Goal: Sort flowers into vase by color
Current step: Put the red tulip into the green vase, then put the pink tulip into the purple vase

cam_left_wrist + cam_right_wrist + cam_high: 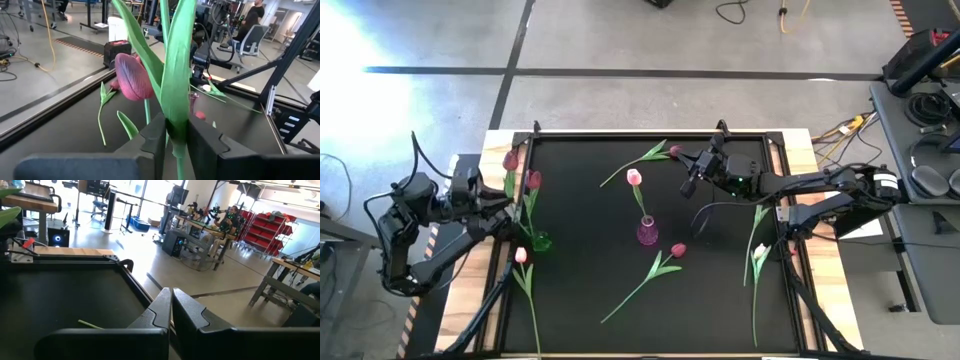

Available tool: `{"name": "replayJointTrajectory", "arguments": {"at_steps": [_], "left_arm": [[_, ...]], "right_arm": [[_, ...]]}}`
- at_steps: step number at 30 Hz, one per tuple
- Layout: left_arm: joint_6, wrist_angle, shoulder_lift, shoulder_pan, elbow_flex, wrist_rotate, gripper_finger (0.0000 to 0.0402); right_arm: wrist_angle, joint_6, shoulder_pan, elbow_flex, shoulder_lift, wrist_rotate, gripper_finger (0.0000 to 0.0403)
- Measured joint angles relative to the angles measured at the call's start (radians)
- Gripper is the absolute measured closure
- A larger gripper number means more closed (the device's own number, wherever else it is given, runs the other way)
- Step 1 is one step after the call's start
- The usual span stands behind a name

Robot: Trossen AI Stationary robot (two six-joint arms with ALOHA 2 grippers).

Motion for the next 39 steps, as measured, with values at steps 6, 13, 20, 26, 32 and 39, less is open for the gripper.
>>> {"name": "replayJointTrajectory", "arguments": {"at_steps": [6, 13, 20, 26, 32, 39], "left_arm": [[0.006, -0.019, 0.000, 0.000, 0.000, 0.000, 0.0305], [0.052, -0.048, 0.000, 0.000, 0.000, 0.000, 0.0284], [0.099, 0.036, 0.000, 0.000, 0.036, -0.025, 0.0314], [0.101, 0.268, 0.060, 0.000, -0.013, -0.081, 0.0387], [0.135, 0.500, 0.205, 0.000, -0.106, -0.092, 0.0398], [0.217, 0.642, 0.362, 0.001, -0.062, -0.125, 0.0401]], "right_arm": [[0.000, 0.000, 0.000, 0.000, 0.000, 0.000, 0.0394], [0.000, 0.000, 0.000, 0.000, 0.000, 0.000, 0.0394], [0.000, -0.014, 0.000, 0.000, 0.000, 0.000, 0.0394], [0.000, -0.050, 0.000, 0.009, 0.000, 0.000, 0.0394], [-0.021, -0.081, 0.000, 0.010, -0.001, 0.000, 0.0394], [-0.132, -0.058, 0.000, 0.010, -0.074, 0.000, 0.0394]]}}
